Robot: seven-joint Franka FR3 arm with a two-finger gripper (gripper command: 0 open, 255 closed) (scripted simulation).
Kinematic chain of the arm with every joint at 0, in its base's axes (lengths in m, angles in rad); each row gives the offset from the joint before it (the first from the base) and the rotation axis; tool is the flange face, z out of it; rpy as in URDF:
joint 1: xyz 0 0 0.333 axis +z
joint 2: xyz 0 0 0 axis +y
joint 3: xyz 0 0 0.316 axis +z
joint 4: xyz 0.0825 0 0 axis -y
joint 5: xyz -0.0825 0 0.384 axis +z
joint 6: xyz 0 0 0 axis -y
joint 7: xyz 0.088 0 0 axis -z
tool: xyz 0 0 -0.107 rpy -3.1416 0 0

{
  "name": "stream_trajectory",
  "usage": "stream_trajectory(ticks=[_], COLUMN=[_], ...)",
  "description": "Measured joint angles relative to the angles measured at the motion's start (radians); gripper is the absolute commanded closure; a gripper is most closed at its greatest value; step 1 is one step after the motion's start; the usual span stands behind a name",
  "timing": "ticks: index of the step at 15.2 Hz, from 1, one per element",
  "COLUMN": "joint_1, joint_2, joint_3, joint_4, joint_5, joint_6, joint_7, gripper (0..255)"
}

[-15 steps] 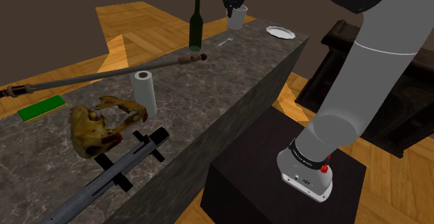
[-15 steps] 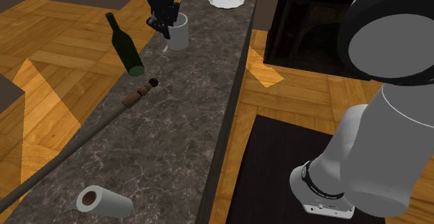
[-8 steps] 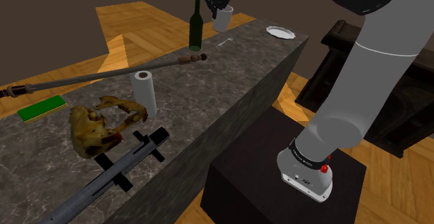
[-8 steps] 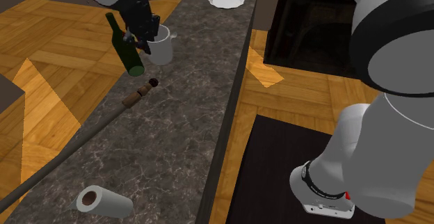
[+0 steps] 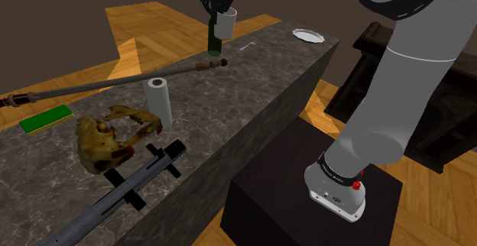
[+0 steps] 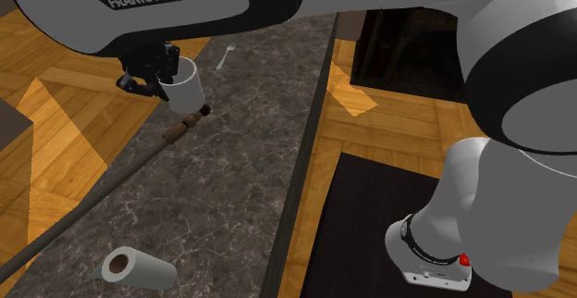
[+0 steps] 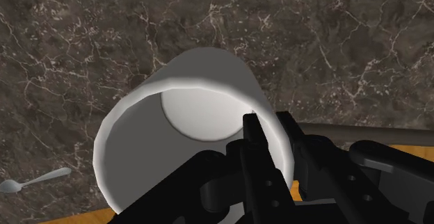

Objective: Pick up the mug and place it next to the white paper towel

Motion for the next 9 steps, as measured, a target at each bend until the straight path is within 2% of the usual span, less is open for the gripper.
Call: stream_trajectory(ticks=[5,9], joint_1=[0.064,0.115], joint_2=[0.043,0.115], joint_3=[0.038,0.067], joint_4=[0.063,0.170], joint_5=[-0.012,-0.019], joint_6=[-0.028,-0.071], joint_7=[0.103,0.183], gripper=[255,255])
